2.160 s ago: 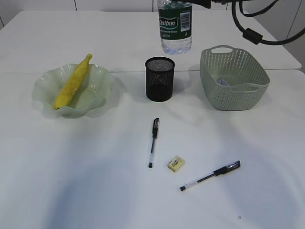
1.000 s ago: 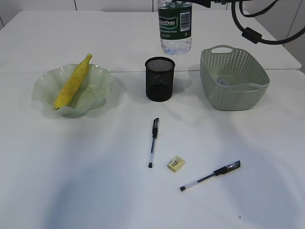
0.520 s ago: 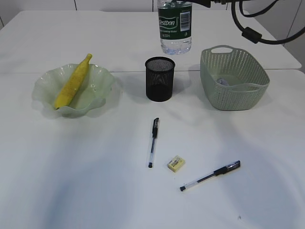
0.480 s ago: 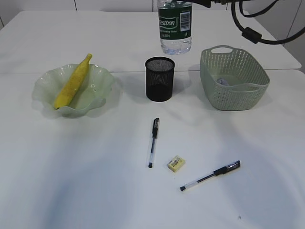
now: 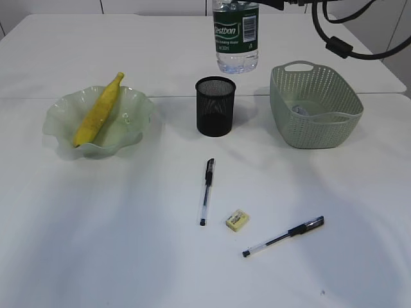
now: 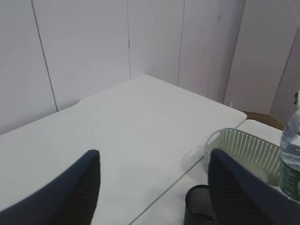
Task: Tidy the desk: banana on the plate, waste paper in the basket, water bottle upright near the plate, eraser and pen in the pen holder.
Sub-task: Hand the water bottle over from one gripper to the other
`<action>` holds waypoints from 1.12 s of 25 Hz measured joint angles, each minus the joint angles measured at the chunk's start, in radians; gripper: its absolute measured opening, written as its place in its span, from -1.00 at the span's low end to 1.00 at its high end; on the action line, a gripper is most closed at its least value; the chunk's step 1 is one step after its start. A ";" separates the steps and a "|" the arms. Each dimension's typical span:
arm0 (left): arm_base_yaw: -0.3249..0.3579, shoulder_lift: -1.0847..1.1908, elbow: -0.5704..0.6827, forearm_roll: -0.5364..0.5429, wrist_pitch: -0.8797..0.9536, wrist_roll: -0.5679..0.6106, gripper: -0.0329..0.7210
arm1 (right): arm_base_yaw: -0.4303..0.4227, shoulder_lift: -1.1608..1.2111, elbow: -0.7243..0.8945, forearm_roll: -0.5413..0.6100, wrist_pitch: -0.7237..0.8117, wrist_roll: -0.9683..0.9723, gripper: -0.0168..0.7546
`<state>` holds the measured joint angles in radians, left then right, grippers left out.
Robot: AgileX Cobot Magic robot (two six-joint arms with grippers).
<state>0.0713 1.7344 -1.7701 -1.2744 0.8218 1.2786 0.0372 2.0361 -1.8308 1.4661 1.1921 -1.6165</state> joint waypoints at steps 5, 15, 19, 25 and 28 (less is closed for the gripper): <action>0.010 0.000 0.096 -0.130 0.068 0.177 0.43 | 0.000 0.000 0.000 0.000 0.000 0.000 -0.03; 0.027 0.000 0.317 -0.340 0.137 0.461 0.43 | 0.000 0.000 0.000 0.000 0.000 0.004 -0.03; 0.055 0.000 0.406 -0.428 0.217 0.562 0.43 | 0.000 0.000 0.000 0.000 0.000 0.004 -0.03; 0.089 0.000 0.517 -0.475 0.329 0.668 0.43 | 0.000 0.000 0.000 0.000 0.000 0.005 -0.03; 0.089 0.012 0.528 -0.477 0.345 0.691 0.43 | 0.000 0.000 0.000 0.000 0.000 0.006 -0.03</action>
<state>0.1600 1.7461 -1.2421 -1.7511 1.1672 1.9695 0.0372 2.0361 -1.8308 1.4661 1.1921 -1.6101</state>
